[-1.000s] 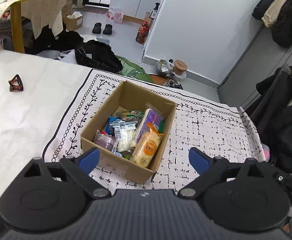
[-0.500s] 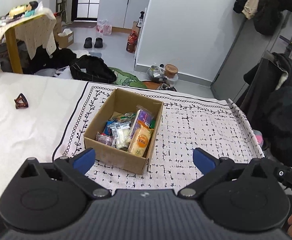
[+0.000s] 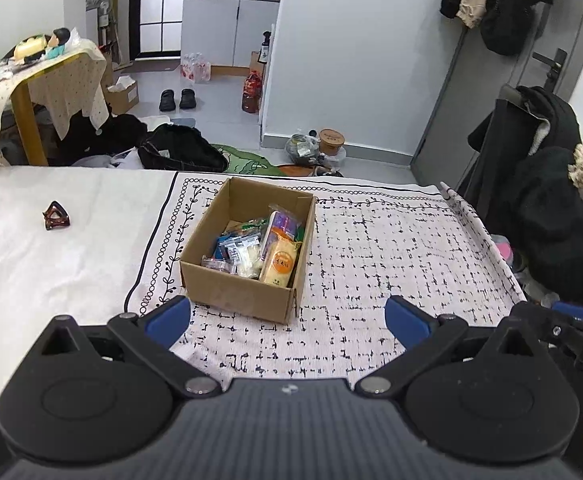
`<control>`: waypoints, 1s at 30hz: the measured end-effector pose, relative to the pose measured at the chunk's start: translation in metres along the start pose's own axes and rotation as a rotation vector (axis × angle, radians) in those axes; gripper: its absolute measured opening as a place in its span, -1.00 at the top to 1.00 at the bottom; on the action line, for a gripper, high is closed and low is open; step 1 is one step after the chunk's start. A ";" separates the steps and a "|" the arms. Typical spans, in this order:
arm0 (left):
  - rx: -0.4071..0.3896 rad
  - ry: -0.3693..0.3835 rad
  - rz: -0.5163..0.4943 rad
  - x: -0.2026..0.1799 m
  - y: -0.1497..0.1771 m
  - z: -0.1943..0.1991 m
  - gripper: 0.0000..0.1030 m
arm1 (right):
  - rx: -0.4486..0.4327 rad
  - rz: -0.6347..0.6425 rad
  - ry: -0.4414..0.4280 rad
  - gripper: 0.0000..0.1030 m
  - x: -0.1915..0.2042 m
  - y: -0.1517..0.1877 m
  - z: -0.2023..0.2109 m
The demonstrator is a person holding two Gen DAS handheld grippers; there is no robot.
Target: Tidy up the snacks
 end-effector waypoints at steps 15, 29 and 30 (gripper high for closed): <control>-0.005 0.017 -0.035 -0.011 0.017 0.040 -1.00 | -0.033 0.016 -0.002 -1.00 -0.008 0.007 0.035; -0.020 0.003 -0.041 -0.009 0.018 0.053 -1.00 | -0.049 0.033 -0.015 -1.00 -0.004 0.008 0.041; -0.019 0.004 -0.044 -0.010 0.017 0.053 -1.00 | -0.050 0.035 -0.016 -1.00 -0.003 0.008 0.041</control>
Point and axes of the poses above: each gripper's, at about its wrist camera, not at the fingertips, and z roughly against the way its jaws point, x to its left, y to its underside, the point moved 8 cm from there along -z, roughly the way its jaws point, and after that the axes turned 13 degrees about y, right-handed, at the moved point
